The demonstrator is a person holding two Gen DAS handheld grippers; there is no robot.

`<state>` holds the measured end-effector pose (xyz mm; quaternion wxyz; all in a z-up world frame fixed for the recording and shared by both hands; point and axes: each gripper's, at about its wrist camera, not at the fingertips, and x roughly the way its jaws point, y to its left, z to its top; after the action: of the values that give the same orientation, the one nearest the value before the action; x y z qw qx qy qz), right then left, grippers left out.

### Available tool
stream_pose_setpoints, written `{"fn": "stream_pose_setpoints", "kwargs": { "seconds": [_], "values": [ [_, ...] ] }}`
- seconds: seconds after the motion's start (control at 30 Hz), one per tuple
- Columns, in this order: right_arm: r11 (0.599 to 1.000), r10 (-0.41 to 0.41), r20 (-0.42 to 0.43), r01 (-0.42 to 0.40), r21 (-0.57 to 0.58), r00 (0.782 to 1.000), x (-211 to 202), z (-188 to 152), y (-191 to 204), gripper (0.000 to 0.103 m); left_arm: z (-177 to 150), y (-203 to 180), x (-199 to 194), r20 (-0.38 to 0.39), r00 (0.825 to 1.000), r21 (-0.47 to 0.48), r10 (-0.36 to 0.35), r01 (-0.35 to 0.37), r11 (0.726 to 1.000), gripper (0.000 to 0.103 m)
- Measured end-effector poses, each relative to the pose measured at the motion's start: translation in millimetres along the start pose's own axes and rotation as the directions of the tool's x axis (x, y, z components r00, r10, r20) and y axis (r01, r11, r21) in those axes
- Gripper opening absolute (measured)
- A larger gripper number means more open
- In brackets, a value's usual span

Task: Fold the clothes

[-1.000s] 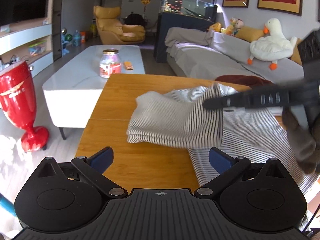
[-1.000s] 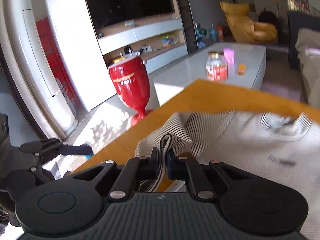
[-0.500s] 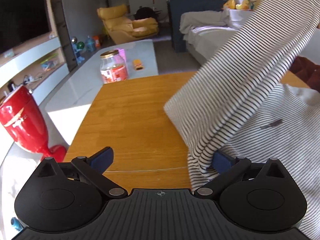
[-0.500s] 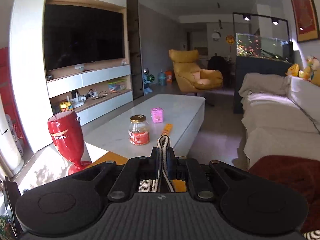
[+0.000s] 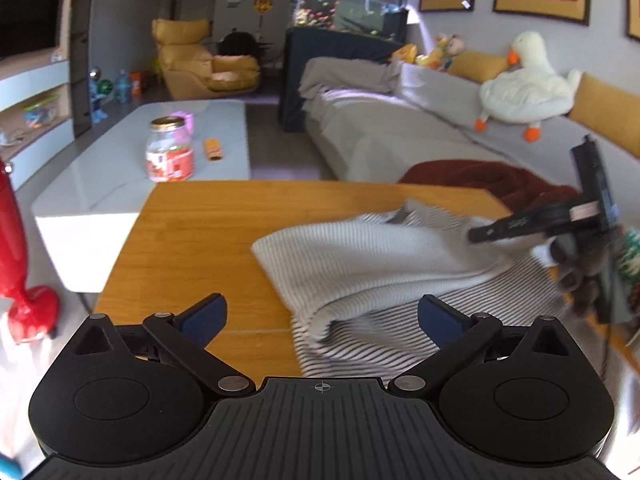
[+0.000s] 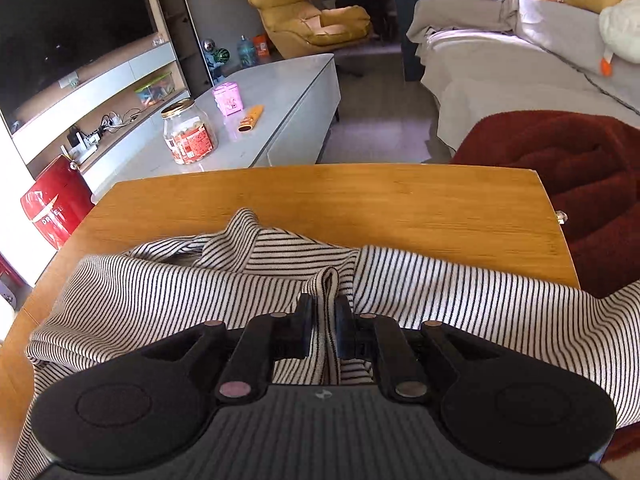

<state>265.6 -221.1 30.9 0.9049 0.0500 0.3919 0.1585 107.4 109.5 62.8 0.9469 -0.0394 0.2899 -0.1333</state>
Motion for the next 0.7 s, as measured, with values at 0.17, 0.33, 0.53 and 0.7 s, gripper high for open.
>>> {"fn": "stream_pose_setpoints", "kwargs": {
  "seconds": [0.17,0.33,0.53,0.7],
  "values": [
    [0.989,-0.061,0.116,0.044,0.141,0.991,-46,-9,-21,0.031,-4,-17,36,0.002,0.992,-0.092,-0.125,0.125,0.988,0.103],
    [0.929,-0.332,0.255,0.269,0.252,0.908,-100,-40,-42,0.047,-25,-24,82,-0.045,0.977,-0.203,-0.207,0.194,0.960,0.103],
    [0.758,-0.579,0.254,0.398,0.516,0.775,-126,-82,-91,0.058,-38,-4,87,0.013,0.961,-0.318,-0.277,0.267,0.910,0.103],
    [0.634,-0.719,0.229,0.483,0.603,0.657,-116,-86,-127,0.058,-39,1,88,0.022,0.953,-0.342,-0.301,0.290,0.894,0.103]
  ]
}}
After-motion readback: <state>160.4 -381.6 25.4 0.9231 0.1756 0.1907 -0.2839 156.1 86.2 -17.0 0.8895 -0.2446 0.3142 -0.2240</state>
